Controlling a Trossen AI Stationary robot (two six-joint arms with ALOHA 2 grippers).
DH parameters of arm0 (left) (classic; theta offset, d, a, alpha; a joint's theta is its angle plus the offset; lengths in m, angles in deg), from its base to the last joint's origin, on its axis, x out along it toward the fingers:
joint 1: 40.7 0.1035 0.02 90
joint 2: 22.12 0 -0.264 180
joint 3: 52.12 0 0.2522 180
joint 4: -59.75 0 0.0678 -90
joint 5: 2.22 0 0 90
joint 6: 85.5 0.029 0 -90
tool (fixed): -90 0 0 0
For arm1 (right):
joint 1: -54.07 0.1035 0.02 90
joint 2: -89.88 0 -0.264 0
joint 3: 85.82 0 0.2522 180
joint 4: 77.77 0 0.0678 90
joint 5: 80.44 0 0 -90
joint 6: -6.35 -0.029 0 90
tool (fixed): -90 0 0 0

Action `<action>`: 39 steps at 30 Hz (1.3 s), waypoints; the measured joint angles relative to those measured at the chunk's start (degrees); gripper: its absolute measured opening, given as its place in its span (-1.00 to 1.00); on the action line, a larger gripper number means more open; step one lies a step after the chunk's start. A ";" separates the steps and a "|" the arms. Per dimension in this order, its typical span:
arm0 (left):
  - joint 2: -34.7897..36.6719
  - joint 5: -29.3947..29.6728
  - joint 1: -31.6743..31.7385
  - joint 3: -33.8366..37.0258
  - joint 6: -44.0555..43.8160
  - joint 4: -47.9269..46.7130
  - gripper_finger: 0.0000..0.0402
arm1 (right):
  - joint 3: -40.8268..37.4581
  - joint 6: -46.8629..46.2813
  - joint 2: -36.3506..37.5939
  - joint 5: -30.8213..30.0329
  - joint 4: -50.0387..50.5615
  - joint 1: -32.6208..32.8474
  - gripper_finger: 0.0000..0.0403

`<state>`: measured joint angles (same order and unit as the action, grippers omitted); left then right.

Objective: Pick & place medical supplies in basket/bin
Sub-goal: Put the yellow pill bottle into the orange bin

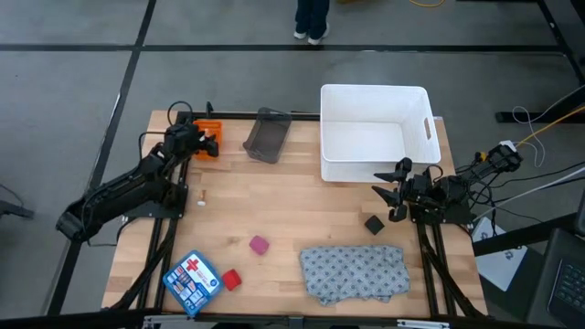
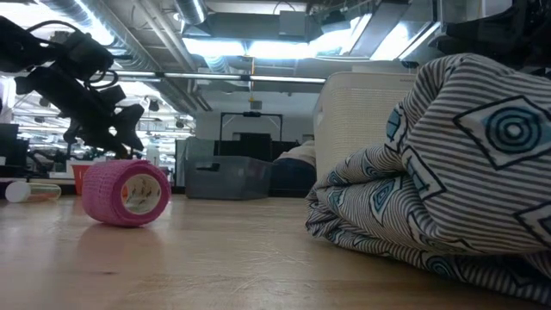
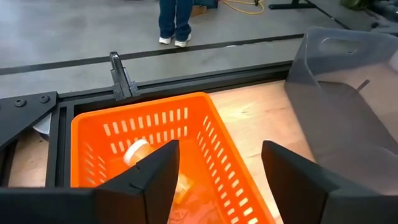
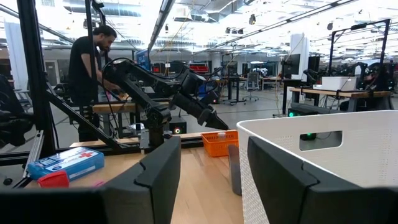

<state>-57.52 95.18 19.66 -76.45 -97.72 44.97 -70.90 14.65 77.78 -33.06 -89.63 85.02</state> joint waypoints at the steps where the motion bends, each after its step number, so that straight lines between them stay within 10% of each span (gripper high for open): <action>1: 0.18 -0.05 0.00 0.00 0.03 -0.01 0.14 | 0.00 0.00 0.00 0.00 0.00 0.00 -0.07; 18: 8.53 -22.05 -6.76 -3.05 -4.42 -5.13 0.04 | 0.00 -0.17 -0.01 0.00 0.00 0.01 -0.07; 39: 3.40 -6.93 -36.40 -11.45 -25.18 -34.38 0.05 | 0.01 -0.35 0.00 0.00 0.00 0.00 -0.07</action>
<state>-54.12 88.25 -16.75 -87.90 -122.90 10.58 -70.89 14.30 77.79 -33.06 -89.63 85.01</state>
